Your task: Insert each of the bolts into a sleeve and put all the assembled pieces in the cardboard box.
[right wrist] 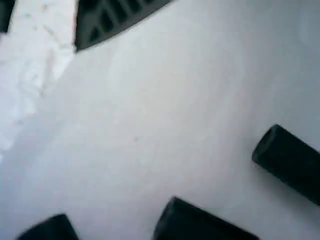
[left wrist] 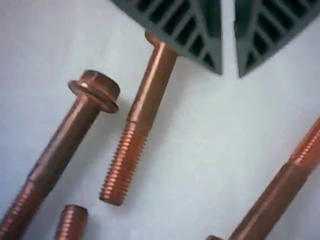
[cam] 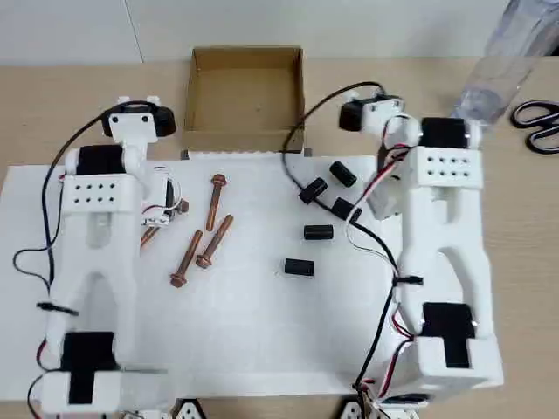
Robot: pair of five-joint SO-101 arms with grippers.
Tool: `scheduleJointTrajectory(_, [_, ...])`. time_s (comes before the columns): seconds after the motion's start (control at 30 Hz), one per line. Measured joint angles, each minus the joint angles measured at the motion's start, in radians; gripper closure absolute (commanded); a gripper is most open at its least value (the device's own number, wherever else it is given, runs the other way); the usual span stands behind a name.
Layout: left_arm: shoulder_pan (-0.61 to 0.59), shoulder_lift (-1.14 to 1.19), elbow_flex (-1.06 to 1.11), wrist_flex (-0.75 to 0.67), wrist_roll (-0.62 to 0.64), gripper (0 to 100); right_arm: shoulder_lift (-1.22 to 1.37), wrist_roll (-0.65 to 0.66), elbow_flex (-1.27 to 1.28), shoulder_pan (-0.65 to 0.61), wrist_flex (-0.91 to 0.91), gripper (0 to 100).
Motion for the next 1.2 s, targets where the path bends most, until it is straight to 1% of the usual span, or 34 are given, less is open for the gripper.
scheduleJointTrajectory(0.1, [0.000, 0.028, 0.000, -0.011, -0.002, 99, 0.006, 0.043, -0.003, -0.068, -0.006, 90.9])
scheduleJointTrajectory(0.2, [0.000, 0.052, 0.000, -0.021, -0.028, 99, 0.011, 0.055, -0.003, -0.123, -0.031, 90.9])
scheduleJointTrajectory(0.37, [0.000, 0.083, 0.000, -0.049, -0.048, 99, 0.025, 0.064, -0.003, -0.152, -0.132, 90.9])
scheduleJointTrajectory(0.43, [0.000, 0.100, 0.000, -0.064, -0.051, 99, 0.046, 0.064, -0.003, -0.153, -0.155, 90.9])
scheduleJointTrajectory(0.5, [0.000, 0.120, 0.000, -0.072, -0.051, 99, 0.072, 0.092, -0.003, -0.149, -0.167, 90.9])
scheduleJointTrajectory(0.67, [0.000, 0.170, -0.002, -0.095, -0.051, 99, 0.163, 0.264, -0.003, -0.149, -0.267, 90.9])
scheduleJointTrajectory(0.77, [-0.002, 0.198, 0.000, -0.106, -0.051, 99, 0.215, 0.319, -0.003, -0.143, -0.304, 90.9])
scheduleJointTrajectory(1.2, [-0.002, 0.261, 0.000, -0.153, -0.051, 99, 0.328, 0.334, -0.011, -0.141, -0.319, 90.9])
